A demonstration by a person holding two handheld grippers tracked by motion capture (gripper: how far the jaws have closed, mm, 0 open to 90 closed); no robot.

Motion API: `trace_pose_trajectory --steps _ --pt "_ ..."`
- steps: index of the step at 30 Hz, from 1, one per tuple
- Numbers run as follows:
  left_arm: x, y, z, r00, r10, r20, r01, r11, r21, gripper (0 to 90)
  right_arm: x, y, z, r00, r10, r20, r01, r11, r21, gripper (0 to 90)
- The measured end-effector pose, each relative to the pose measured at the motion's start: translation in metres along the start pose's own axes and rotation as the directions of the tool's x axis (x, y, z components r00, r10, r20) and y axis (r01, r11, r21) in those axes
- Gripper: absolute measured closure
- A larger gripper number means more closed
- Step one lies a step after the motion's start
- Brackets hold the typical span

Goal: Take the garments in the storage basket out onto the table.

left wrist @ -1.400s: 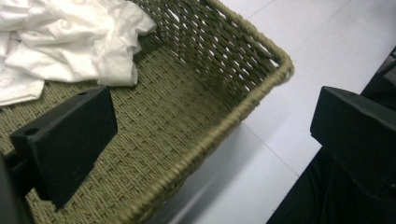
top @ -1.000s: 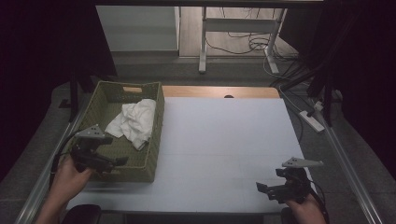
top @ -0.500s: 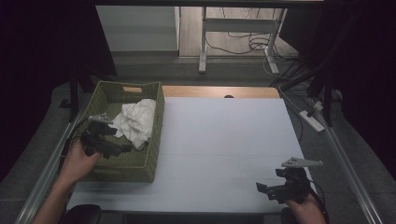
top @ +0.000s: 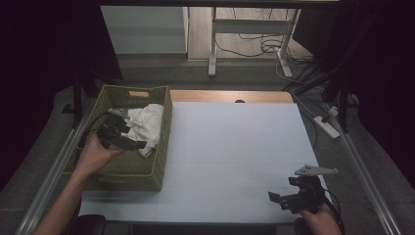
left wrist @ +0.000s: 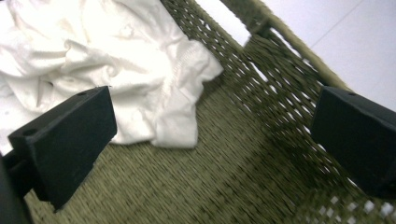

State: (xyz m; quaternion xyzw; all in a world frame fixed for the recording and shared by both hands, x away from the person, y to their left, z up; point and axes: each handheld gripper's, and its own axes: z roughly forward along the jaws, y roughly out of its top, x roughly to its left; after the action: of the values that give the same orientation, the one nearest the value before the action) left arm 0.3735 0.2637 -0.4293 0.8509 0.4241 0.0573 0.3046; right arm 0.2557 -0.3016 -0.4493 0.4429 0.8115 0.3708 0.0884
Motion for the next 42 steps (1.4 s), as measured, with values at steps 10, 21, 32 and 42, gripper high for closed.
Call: trace_pose_trajectory --steps 10,21,32,42 --pt "0.020 0.019 0.036 0.9999 -0.013 -0.008 0.014 0.9946 0.103 2.9 0.000 0.000 0.000 1.0000 -0.008 -0.004 0.008 1.000 0.006 0.7" --pt "0.032 0.022 0.075 0.9996 -0.013 -0.023 0.019 0.9689 0.247 6.6 0.001 0.000 0.000 0.9998 -0.014 -0.012 0.014 1.000 0.003 0.7" --pt "0.027 0.017 0.097 0.9986 0.026 -0.046 -0.004 0.9091 0.417 41.1 0.002 0.000 0.001 0.9994 -0.029 -0.018 0.029 1.000 0.007 0.7" --pt "0.033 0.021 0.078 0.9968 -0.076 -0.022 0.079 0.9441 0.320 81.1 0.001 0.000 0.001 0.9994 -0.029 -0.021 0.029 1.000 0.007 0.7"
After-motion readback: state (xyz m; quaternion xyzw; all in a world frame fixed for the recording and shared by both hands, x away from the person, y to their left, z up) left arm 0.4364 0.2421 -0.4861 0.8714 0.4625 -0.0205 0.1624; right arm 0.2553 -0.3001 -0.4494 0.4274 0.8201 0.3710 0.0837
